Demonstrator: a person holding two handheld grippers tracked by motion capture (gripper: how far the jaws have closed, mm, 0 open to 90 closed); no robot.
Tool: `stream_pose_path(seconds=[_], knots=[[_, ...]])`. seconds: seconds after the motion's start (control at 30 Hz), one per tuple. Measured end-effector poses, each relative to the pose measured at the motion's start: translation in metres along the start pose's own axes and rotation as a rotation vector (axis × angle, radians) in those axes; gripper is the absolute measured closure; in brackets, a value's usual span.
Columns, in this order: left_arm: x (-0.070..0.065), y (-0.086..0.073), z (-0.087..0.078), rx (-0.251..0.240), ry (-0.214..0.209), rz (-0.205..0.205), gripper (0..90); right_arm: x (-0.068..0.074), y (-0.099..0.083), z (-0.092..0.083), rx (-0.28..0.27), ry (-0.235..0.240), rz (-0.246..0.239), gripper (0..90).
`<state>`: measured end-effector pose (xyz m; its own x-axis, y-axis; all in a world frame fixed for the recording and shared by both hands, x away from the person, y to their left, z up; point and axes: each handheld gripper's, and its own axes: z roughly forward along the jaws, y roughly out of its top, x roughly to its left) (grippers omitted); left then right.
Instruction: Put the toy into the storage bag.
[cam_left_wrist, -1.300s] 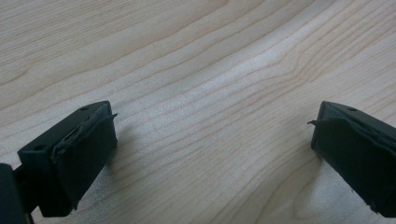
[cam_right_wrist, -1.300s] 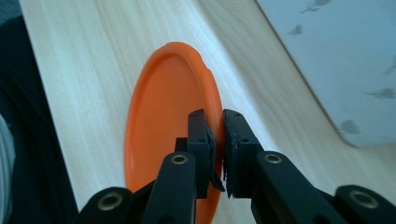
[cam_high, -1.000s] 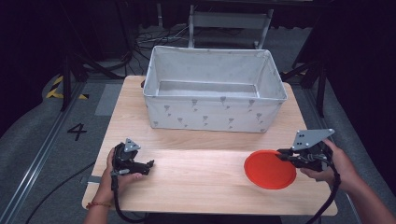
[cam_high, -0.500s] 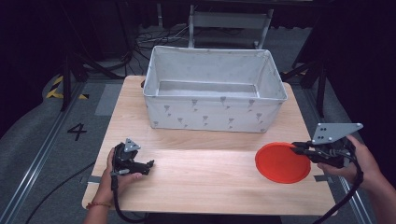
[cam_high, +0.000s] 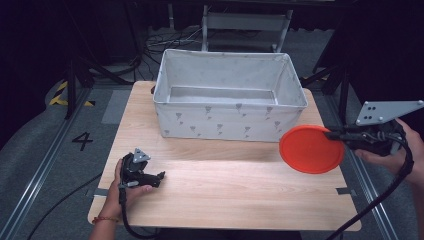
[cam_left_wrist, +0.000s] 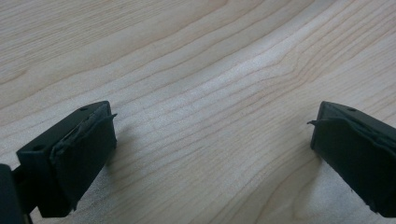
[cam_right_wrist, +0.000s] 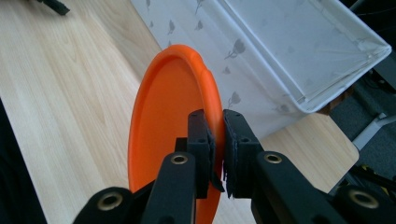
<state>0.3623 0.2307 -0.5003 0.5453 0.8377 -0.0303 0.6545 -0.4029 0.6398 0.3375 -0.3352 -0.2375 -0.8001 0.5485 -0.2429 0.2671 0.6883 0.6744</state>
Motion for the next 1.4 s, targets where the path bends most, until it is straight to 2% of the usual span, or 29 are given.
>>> stream_pose_path(seconds=[0.13,0.37,0.67,0.87,0.97,1.13,1.4], knots=[[0.0,0.0,0.001,-0.007,0.005,0.0,0.4,-0.008,0.011,0.002,0.005,-0.024,-0.002,82.7],[-0.001,-0.001,0.0,-0.007,0.011,-0.003,0.8,-0.02,0.032,0.004,0.001,-0.035,-0.012,82.7],[-0.001,0.0,0.001,-0.008,0.007,-0.001,0.4,-0.038,0.063,-0.001,-0.041,-0.061,-0.022,82.7],[0.0,0.0,0.0,-0.007,0.008,0.001,0.4,-0.051,0.078,0.002,-0.067,-0.071,-0.01,82.7],[0.0,0.0,0.001,-0.01,0.01,0.003,0.4,-0.062,0.088,0.01,-0.061,-0.095,-0.002,82.7],[-0.001,-0.001,-0.001,0.0,0.005,0.0,0.7,-0.073,0.096,0.017,-0.068,-0.108,0.003,82.7],[-0.001,-0.001,-0.001,0.0,0.005,-0.001,0.7,-0.094,0.106,0.038,-0.062,-0.124,0.014,82.7]])
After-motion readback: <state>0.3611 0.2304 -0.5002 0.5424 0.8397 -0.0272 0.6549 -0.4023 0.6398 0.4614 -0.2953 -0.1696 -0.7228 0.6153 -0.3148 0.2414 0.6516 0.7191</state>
